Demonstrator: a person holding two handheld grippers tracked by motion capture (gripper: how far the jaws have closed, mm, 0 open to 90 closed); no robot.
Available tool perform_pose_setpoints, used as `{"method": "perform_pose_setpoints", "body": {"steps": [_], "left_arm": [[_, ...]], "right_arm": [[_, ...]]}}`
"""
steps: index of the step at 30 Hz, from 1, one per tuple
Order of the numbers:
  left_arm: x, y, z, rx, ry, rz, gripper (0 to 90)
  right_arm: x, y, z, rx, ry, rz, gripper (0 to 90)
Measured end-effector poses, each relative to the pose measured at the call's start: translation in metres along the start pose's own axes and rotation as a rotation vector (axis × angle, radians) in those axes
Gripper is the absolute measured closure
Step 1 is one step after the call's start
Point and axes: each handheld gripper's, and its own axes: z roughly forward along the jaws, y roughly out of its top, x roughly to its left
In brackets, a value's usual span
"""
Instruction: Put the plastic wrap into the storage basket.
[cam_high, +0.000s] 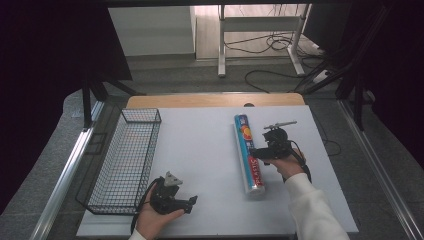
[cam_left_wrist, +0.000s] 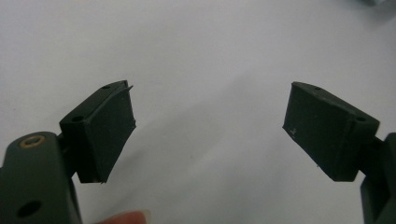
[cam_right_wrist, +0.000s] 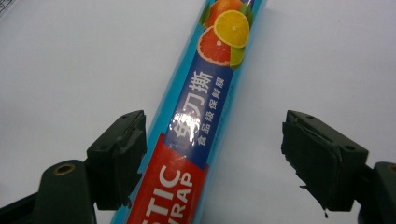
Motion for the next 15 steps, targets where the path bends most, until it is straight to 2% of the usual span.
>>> {"method": "perform_pose_setpoints", "body": {"steps": [11, 15], "left_arm": [[0.001, -0.001, 0.0, 0.003, 0.008, 0.002, 16.0], [0.001, -0.001, 0.0, 0.003, 0.011, -0.001, 15.9]], "right_arm": [[0.007, 0.016, 0.029, 0.031, 0.002, 0.023, 19.2], [0.009, 0.017, 0.033, 0.037, -0.003, 0.028, 18.8]]}}
